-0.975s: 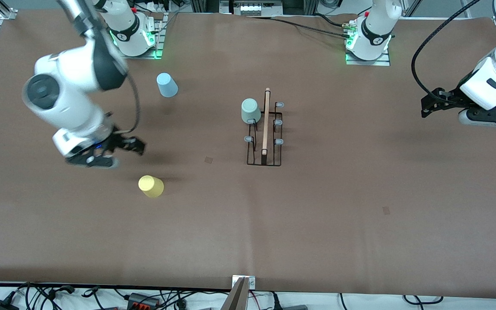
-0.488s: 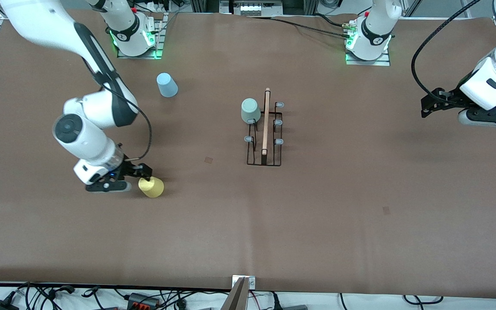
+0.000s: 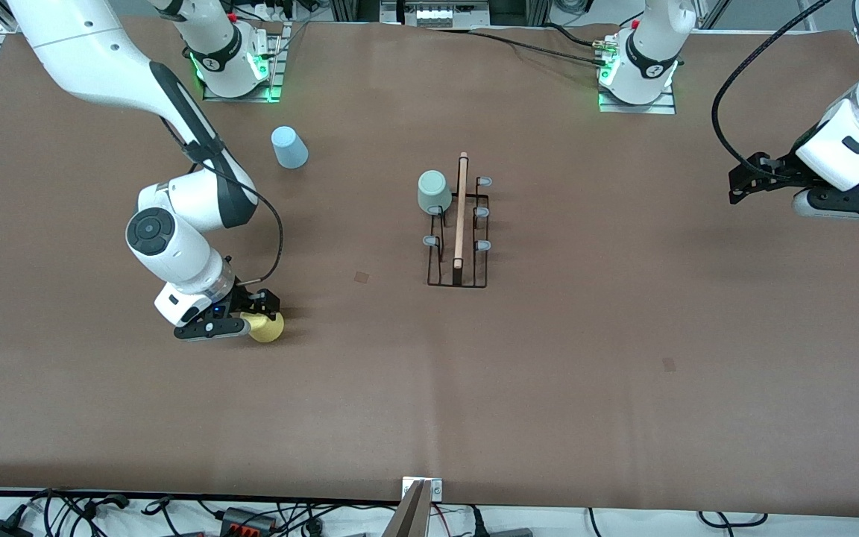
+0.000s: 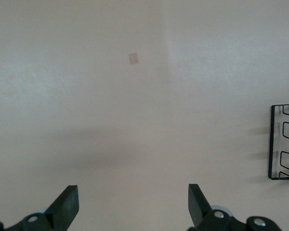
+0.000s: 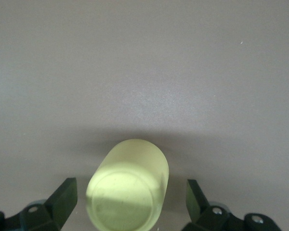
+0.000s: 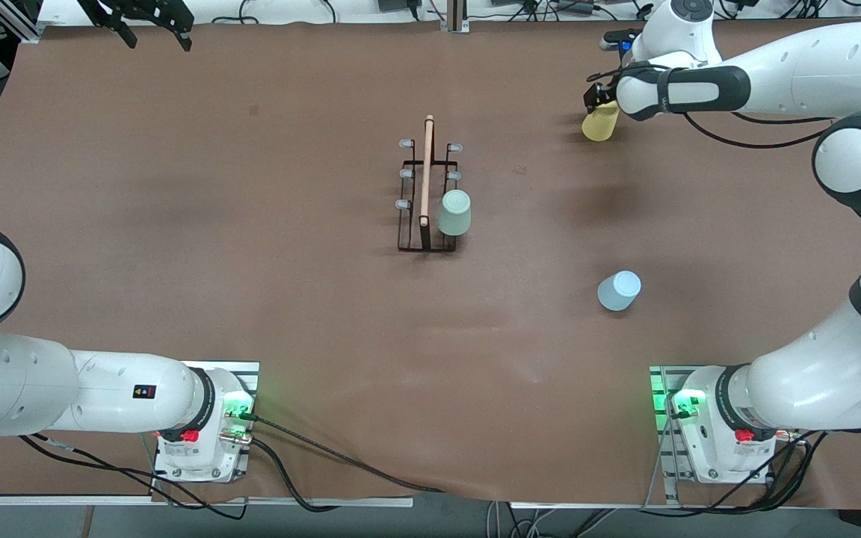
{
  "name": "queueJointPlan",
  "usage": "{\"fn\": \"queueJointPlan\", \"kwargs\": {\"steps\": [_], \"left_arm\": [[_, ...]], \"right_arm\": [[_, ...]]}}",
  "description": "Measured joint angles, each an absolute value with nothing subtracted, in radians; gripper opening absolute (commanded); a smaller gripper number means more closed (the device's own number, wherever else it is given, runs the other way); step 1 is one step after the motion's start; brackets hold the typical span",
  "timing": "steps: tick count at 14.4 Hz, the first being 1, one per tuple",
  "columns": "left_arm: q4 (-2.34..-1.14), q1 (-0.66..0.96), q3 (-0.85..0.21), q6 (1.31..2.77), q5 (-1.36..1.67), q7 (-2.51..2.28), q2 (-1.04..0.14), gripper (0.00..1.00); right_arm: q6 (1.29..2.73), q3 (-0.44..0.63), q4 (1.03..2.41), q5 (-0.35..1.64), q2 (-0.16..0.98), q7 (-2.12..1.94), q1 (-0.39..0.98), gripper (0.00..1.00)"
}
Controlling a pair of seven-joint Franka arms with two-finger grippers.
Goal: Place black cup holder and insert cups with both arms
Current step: 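Grasp the yellow cup with the right gripper, then carry the yellow cup to the rack and lower it onto a peg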
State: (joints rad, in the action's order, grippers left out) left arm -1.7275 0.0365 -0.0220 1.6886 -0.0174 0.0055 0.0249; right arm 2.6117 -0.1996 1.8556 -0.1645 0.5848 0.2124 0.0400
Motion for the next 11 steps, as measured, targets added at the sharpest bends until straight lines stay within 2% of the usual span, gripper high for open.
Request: {"fn": "queueJointPlan", "kwargs": {"steps": [1, 2, 3, 4, 8, 11], "left_arm": [[-1.727, 0.037, -0.023, 1.689, -0.017, 0.005, 0.024, 1.00], [-1.726, 0.037, -0.023, 1.689, -0.017, 0.005, 0.022, 1.00], [-1.725, 0.037, -0.024, 1.689, -0.017, 0.005, 0.020, 1.00], [-1.724, 0.037, -0.024, 1.689, -0.017, 0.005, 0.019, 1.00], [-1.723, 0.037, -0.024, 1.689, -0.017, 0.005, 0.018, 1.00], [-1.722, 0.037, -0.024, 1.686, -0.013, 0.005, 0.018, 1.00]], "right_arm": [[2.623, -0.198, 1.856, -0.168, 0.597, 0.209, 0.040, 0.58], [2.630, -0.196, 1.855, -0.179, 0.606, 0.209, 0.040, 0.40], [2.633, -0.196, 1.855, -0.187, 0.611, 0.209, 0.040, 0.23], [2.636, -0.196, 1.853, -0.191, 0.610, 0.209, 0.040, 0.12], [2.590, -0.197, 1.828, -0.193, 0.585, 0.209, 0.047, 0.04], [2.358, -0.204, 1.748, -0.185, 0.486, 0.354, 0.121, 0.03]]}}
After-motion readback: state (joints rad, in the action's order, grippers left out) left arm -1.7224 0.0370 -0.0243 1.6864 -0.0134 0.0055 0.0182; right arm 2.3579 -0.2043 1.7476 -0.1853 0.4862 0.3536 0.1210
